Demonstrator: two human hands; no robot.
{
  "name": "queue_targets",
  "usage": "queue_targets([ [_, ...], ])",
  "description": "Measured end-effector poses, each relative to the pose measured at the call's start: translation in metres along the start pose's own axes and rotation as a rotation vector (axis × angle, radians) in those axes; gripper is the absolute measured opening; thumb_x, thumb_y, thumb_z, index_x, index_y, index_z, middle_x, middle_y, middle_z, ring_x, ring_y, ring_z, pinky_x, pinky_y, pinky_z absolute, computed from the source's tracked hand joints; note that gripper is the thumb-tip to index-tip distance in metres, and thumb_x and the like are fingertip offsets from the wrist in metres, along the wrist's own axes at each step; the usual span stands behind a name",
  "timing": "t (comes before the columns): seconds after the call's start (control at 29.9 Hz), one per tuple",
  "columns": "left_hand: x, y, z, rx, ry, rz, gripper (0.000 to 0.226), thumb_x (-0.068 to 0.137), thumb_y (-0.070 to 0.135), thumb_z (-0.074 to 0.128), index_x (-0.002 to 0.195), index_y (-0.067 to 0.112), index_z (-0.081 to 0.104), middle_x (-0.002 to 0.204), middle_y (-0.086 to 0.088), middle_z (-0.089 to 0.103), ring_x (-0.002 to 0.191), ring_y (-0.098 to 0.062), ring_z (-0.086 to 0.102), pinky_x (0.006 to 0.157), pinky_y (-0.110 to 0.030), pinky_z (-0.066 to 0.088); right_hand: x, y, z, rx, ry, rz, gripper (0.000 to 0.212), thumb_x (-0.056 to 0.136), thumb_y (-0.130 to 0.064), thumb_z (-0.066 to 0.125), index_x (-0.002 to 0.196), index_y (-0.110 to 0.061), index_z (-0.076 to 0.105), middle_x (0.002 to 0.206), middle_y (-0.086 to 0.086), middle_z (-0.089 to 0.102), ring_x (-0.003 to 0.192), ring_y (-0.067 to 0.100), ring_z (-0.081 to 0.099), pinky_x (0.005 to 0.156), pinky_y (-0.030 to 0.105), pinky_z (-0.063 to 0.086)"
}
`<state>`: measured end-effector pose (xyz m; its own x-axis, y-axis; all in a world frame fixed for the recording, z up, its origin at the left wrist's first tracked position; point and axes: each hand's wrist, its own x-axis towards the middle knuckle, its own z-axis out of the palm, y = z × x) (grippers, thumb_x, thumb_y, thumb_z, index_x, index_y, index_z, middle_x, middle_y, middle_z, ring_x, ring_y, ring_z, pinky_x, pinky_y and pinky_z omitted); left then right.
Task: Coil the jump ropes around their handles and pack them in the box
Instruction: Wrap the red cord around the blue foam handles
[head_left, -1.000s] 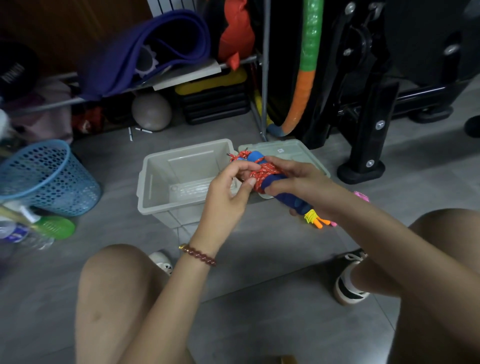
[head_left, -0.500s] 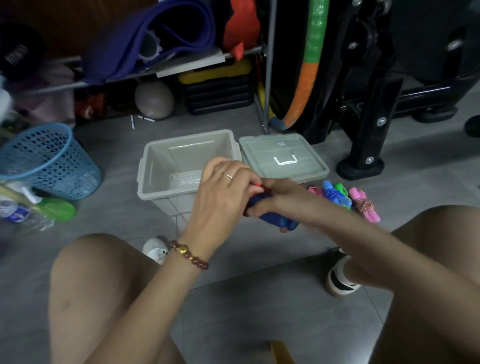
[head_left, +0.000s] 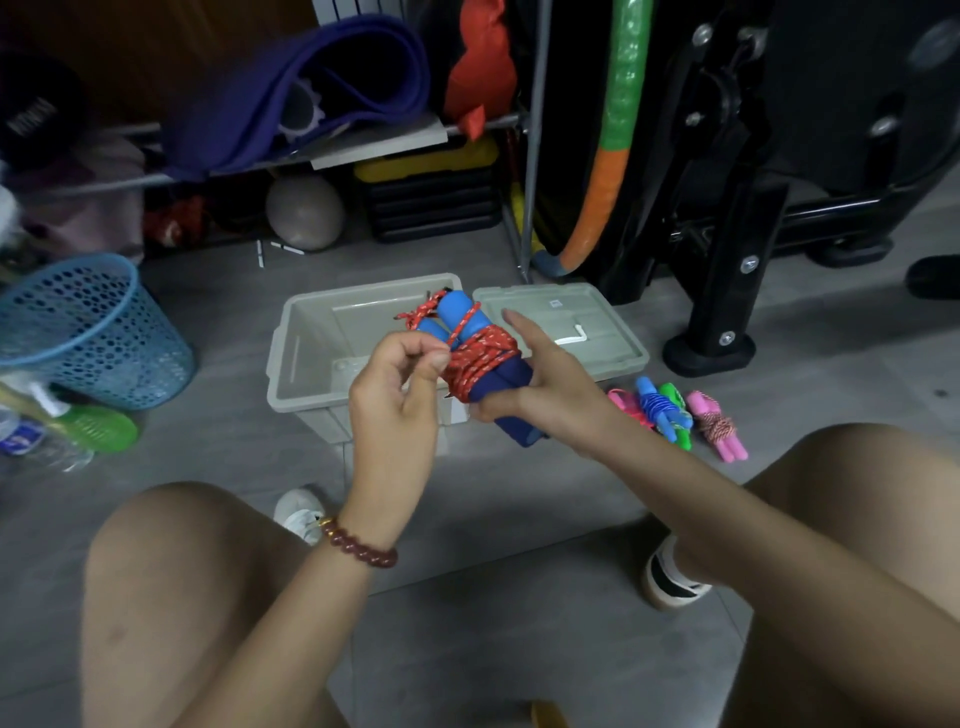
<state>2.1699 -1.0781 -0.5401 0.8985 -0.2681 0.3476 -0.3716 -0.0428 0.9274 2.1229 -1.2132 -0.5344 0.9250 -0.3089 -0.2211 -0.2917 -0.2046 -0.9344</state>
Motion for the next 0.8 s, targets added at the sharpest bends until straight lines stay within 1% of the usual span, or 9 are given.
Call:
queue_targets([
  [0.13, 0.003, 0.001, -0.003, -0.225, 0.116, -0.212, 0.016, 0.097, 0.009, 0.046, 0.086, 0.014, 0.057, 0.069, 0.01, 0.064, 0.071, 0.001, 0.059, 0.077, -0.017, 0.048, -0.001, -0.01, -0.01, 0.105, 0.012, 0.015, 0.083, 0.064, -0.008, 0.082, 0.133, -0.021, 0.037, 0.112, 0.008, 0.062, 0.093, 0.02, 0.065, 0.076, 0.032, 0.054],
  [0.2, 0.003, 0.0, -0.003, -0.245, 0.124, -0.257, 0.016, 0.097, 0.01, 0.045, 0.087, 0.012, 0.057, 0.062, 0.012, 0.064, 0.066, 0.003, 0.057, 0.075, -0.015, 0.048, -0.003, -0.012, -0.012, 0.123, 0.027, -0.003, 0.079, 0.064, -0.008, 0.082, 0.129, -0.022, 0.04, 0.11, 0.006, 0.063, 0.093, 0.019, 0.065, 0.077, 0.033, 0.055],
  [0.27, 0.005, -0.005, -0.002, -0.285, 0.127, -0.327, 0.018, 0.097, 0.01, 0.045, 0.085, 0.014, 0.057, 0.06, 0.013, 0.062, 0.063, 0.004, 0.056, 0.074, -0.014, 0.048, -0.005, -0.011, -0.009, 0.029, 0.075, -0.064, 0.08, 0.065, -0.012, 0.082, 0.13, -0.024, 0.038, 0.105, 0.0, 0.062, 0.093, 0.016, 0.064, 0.083, 0.035, 0.054],
  [0.4, 0.002, -0.016, 0.004, -0.206, -0.031, -0.462, 0.017, 0.095, 0.007, 0.048, 0.085, 0.017, 0.056, 0.074, 0.005, 0.06, 0.062, 0.007, 0.054, 0.068, -0.009, 0.043, -0.002, 0.001, -0.004, -0.249, 0.199, -0.166, 0.081, 0.067, -0.021, 0.078, 0.132, -0.028, 0.03, 0.097, -0.01, 0.056, 0.088, 0.015, 0.059, 0.074, 0.033, 0.05],
  [0.5, -0.001, -0.015, 0.008, -0.189, -0.078, -0.473, 0.011, 0.091, 0.002, 0.054, 0.093, 0.013, 0.054, 0.084, 0.0, 0.06, 0.068, 0.006, 0.055, 0.066, -0.008, 0.044, -0.002, 0.011, 0.004, -0.131, 0.169, -0.131, 0.081, 0.069, -0.017, 0.078, 0.132, -0.027, 0.027, 0.097, -0.014, 0.054, 0.087, 0.014, 0.061, 0.07, 0.035, 0.053],
  [0.57, 0.001, -0.011, 0.006, -0.345, -0.074, -0.557, 0.015, 0.093, 0.013, 0.053, 0.107, 0.015, 0.049, 0.094, -0.002, 0.062, 0.076, 0.0, 0.059, 0.067, -0.015, 0.049, -0.006, 0.015, 0.016, -0.008, 0.141, -0.131, 0.079, 0.071, -0.015, 0.079, 0.129, -0.029, 0.027, 0.099, -0.017, 0.053, 0.086, 0.014, 0.064, 0.067, 0.037, 0.056],
  [0.63, 0.001, -0.006, 0.008, -0.452, -0.116, -0.634, 0.026, 0.095, 0.022, 0.048, 0.12, 0.019, 0.038, 0.104, -0.004, 0.064, 0.083, -0.009, 0.064, 0.067, -0.024, 0.053, -0.015, 0.019, 0.026, 0.066, 0.113, -0.165, 0.079, 0.071, -0.011, 0.079, 0.126, -0.031, 0.026, 0.105, -0.012, 0.053, 0.087, 0.014, 0.064, 0.063, 0.028, 0.056],
  [0.73, 0.0, 0.002, 0.013, -0.345, -0.201, -0.584, 0.036, 0.095, 0.018, 0.047, 0.126, 0.018, 0.029, 0.106, -0.005, 0.064, 0.086, -0.014, 0.066, 0.058, -0.021, 0.054, -0.024, 0.023, 0.021, 0.136, 0.07, -0.201, 0.088, 0.072, -0.003, 0.078, 0.134, -0.025, 0.02, 0.122, -0.005, 0.048, 0.105, 0.008, 0.058, 0.08, 0.018, 0.051],
  [0.8, 0.007, 0.003, 0.016, -0.365, -0.207, -0.602, 0.036, 0.095, 0.013, 0.047, 0.127, 0.015, 0.03, 0.107, -0.007, 0.063, 0.091, -0.018, 0.065, 0.065, -0.023, 0.057, -0.026, 0.023, 0.006, 0.105, -0.037, -0.243, 0.095, 0.074, -0.002, 0.077, 0.141, -0.021, 0.013, 0.13, -0.007, 0.042, 0.113, -0.007, 0.05, 0.086, 0.009, 0.043],
])
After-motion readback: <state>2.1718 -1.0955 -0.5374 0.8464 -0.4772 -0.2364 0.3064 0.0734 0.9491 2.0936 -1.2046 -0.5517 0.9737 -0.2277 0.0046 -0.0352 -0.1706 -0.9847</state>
